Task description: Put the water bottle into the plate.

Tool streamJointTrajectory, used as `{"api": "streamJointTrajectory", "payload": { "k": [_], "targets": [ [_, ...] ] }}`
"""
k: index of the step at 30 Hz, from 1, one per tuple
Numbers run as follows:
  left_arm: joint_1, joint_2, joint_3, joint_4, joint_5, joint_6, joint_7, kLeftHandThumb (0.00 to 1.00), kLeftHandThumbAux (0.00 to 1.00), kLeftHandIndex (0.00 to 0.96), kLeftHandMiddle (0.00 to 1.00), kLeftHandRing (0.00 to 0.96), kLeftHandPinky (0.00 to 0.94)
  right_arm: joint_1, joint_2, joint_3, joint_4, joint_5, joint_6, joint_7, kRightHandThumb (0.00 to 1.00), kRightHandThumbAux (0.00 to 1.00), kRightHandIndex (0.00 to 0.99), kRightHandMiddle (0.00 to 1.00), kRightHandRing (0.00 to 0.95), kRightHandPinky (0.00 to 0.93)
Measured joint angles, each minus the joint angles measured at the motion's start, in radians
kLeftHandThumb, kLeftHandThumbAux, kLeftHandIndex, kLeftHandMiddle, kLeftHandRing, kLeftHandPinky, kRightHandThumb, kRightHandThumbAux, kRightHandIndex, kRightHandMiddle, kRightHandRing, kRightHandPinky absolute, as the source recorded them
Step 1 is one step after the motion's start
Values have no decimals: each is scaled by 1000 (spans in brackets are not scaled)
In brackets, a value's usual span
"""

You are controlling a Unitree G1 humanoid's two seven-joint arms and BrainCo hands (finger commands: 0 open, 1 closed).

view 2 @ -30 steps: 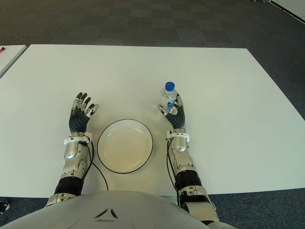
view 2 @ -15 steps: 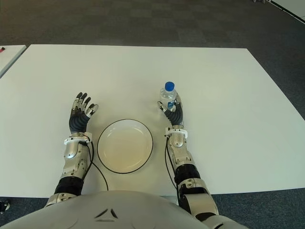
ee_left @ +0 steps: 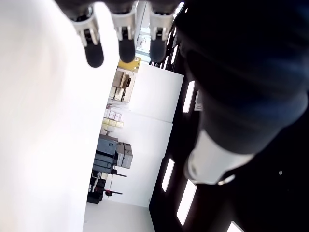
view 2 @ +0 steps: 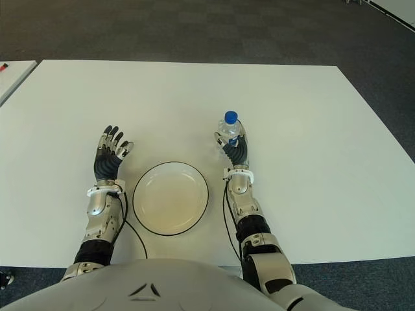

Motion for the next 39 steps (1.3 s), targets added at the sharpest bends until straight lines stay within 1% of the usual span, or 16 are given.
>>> {"api": "streamJointTrajectory", "payload": {
  "k": [8,16,23,27,30,31,32,33,35,36,38,39],
  "targets": [
    [0,0,0,0,-4,1,-6,179,861,80,89,99,150,-20,-7,5,28,0,1,4,283,540,35,66,58,84],
    [0,0,0,0,1,1,-6,178,855,78,87,96,139,-43,-13,8,48,1,3,6,290,540,34,65,59,89],
    [0,0,0,0,1,1,-6,178,856,81,93,100,147,-57,-17,14,72,1,3,6,298,540,39,63,57,89],
    [0,0,0,0,2,0,-6,178,857,78,90,95,139,-65,-19,16,85,1,3,6,326,530,48,69,63,101],
    [0,0,-1,0,4,0,-6,177,857,78,88,95,141,-74,-20,20,93,1,8,6,362,523,57,79,72,124],
    [0,0,0,0,4,0,-6,177,857,78,88,95,141,-76,-20,21,95,1,11,6,396,522,67,88,82,147],
    [0,0,0,0,4,0,-6,177,857,78,88,95,141,-78,-21,22,97,1,15,6,409,522,71,91,86,155],
    [0,0,0,0,4,0,-6,176,858,78,88,94,141,-81,-21,23,100,1,19,6,461,521,95,116,116,197],
    [0,0,-1,0,5,-1,-6,174,858,78,87,94,140,-90,-21,25,110,1,31,5,522,521,130,159,164,249],
    [0,0,-1,0,5,-1,-6,172,858,78,86,93,140,-95,-20,25,114,1,38,5,575,526,172,216,227,299],
    [0,0,-1,0,5,-1,-6,168,858,78,84,92,139,-102,-20,26,122,1,45,1,647,531,242,287,302,366],
    [0,0,-1,0,5,-1,-6,167,859,78,84,92,139,-107,-20,27,128,1,46,-3,661,532,257,299,315,378]
  ]
}}
